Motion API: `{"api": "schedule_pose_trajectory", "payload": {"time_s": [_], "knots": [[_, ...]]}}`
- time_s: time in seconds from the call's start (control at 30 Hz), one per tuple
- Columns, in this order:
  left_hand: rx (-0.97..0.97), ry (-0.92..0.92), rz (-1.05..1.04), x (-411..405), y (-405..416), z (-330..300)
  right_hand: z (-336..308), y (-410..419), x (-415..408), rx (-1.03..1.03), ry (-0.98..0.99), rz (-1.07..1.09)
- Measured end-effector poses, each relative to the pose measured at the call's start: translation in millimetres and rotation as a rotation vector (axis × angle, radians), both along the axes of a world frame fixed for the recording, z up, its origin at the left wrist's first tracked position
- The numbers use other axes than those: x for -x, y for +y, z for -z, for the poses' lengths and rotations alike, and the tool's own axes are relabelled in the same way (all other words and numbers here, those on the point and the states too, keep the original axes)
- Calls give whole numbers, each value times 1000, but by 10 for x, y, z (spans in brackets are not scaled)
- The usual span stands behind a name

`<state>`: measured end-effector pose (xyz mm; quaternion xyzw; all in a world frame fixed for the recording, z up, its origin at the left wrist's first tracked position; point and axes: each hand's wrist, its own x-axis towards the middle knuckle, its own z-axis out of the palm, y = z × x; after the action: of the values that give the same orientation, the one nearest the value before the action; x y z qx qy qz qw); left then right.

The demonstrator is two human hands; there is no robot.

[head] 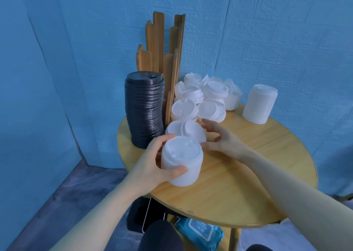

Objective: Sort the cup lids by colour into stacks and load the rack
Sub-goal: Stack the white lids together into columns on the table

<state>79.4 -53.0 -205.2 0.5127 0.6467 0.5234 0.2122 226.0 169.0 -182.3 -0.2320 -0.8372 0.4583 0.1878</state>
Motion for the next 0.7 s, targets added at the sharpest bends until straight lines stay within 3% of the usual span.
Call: {"api": "schedule_pose_trajectory", "payload": {"time_s": [0.23,0.5,0.6,0.7], "knots": [[13,5,-3,-4,20,-5,-19,-47,162,-62,-54,-144],[-8,1,14,-13,1,5,-181,-184,32,-39,144,23],[-17,1,22,-11,0,-6,-392,-325,-86,22,153,-70],[-16,-31,23,3,-3,-2,-527,-524,-144,-45,97,-200]]}}
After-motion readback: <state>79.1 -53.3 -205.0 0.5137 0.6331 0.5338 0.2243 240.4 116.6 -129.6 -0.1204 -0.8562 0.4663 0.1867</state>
